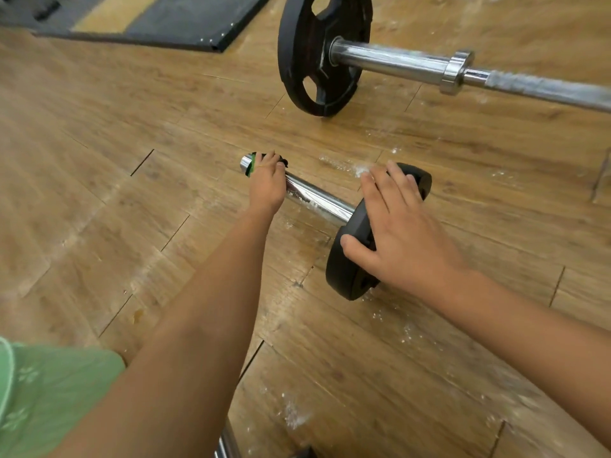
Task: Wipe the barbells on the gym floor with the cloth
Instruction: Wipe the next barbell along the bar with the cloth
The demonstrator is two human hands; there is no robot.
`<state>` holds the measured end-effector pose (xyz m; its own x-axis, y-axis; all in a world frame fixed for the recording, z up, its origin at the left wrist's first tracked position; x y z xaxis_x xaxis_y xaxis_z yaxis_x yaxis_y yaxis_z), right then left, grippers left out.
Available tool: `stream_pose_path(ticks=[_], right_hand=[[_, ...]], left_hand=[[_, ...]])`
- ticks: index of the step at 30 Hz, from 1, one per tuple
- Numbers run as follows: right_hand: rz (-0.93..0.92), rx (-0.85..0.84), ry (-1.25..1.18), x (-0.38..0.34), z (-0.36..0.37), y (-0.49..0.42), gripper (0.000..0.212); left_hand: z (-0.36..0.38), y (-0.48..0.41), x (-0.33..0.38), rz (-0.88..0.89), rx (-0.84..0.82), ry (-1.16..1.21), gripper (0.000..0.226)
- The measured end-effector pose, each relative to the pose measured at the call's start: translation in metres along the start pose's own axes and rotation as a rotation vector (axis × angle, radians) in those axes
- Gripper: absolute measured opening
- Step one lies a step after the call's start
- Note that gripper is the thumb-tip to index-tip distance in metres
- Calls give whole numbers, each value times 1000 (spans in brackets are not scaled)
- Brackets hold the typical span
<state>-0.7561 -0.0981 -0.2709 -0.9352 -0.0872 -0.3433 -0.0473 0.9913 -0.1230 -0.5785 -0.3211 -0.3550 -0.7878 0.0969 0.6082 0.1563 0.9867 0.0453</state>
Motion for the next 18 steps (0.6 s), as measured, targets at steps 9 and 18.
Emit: stream_pose_path(ticks=[9,18], right_hand=[[-22,-143,-37,24,-2,-15,106],[61,-221,-161,57,-1,-30,107]], left_hand=[[-2,-22,5,64,-35,-61,46],[13,-16,11,185,-174,-48,47]])
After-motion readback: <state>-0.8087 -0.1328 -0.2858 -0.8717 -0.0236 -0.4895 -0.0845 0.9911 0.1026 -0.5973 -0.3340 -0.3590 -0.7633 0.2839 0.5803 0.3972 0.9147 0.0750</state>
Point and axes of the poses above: each hand's wrist, its own y-axis away from the middle knuckle, its own z-axis out of the palm, x = y × z, the point moved 10 cm from there along -y, towards the middle knuckle, and after that the axes turned 2 degrees about y, right-handed, at the moved point
